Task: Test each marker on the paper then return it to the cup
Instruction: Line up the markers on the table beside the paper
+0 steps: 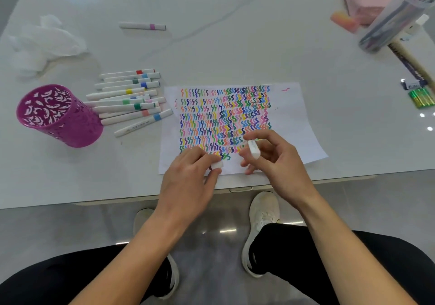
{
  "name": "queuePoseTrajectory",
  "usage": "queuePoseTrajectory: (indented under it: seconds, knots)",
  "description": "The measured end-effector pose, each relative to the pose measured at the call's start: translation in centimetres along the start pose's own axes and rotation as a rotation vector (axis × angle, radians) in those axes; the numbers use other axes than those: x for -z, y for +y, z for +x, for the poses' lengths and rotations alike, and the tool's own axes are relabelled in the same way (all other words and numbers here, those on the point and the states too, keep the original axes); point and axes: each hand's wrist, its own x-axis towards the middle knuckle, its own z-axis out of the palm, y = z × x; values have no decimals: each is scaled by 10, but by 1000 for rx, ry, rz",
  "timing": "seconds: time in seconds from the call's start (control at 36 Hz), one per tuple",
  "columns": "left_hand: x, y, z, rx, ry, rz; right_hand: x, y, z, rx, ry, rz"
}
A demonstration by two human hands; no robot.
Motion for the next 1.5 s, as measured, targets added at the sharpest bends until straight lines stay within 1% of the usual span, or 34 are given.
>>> queuePoseTrajectory:
  seconds: [0.19, 0.36, 0.53, 0.97, 1.28, 1.5]
  knots:
    - [-7, 2, -1, -5, 23, 12, -10, 9, -5, 5, 47, -75]
    - [-12, 2, -1, -31, 60, 31, -17, 15, -6, 19, 121, -43]
    - [-13, 4, -1, 4, 34, 36, -22, 21, -4, 54, 178, -161]
    - [-12, 5, 1, 66, 2, 24, -25, 24, -2, 41, 223, -191]
    - [-12, 7, 1, 92, -12, 41, -23, 24, 1, 25, 210, -223]
    - [-13, 8, 2, 127, -18, 70, -25, 24, 0, 22, 249, -215]
